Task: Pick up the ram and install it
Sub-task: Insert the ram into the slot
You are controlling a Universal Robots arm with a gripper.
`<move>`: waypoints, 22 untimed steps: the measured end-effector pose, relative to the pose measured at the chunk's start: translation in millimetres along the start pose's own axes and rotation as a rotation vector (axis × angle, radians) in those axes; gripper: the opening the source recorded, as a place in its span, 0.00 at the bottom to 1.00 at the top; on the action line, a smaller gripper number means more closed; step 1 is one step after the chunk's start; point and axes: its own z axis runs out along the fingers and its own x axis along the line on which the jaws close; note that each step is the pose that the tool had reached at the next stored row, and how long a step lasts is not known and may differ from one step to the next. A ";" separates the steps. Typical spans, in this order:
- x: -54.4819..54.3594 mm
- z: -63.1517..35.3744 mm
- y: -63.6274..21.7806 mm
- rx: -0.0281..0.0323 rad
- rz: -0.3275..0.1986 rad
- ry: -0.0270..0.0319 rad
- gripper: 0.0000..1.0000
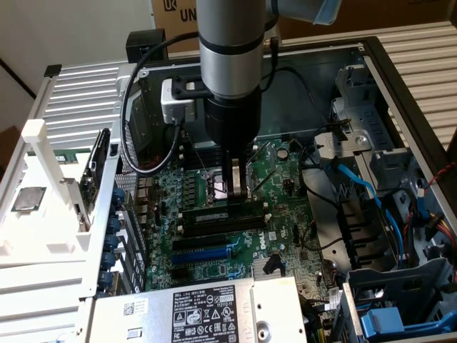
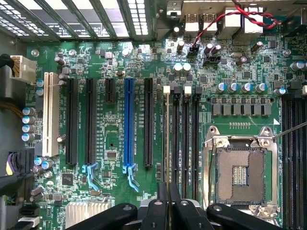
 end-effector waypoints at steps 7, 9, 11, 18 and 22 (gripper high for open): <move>0.1 -0.2 -0.5 -0.0017 0.000 -0.0054 0.12; 0.8 -0.1 -0.6 -0.0034 0.000 -0.0055 0.12; 1.0 -0.1 -0.5 -0.0040 0.000 -0.0052 0.12; 1.0 -0.1 -0.6 -0.0040 0.000 -0.0006 0.12; 1.1 -0.2 -0.6 -0.0043 0.000 0.0025 0.12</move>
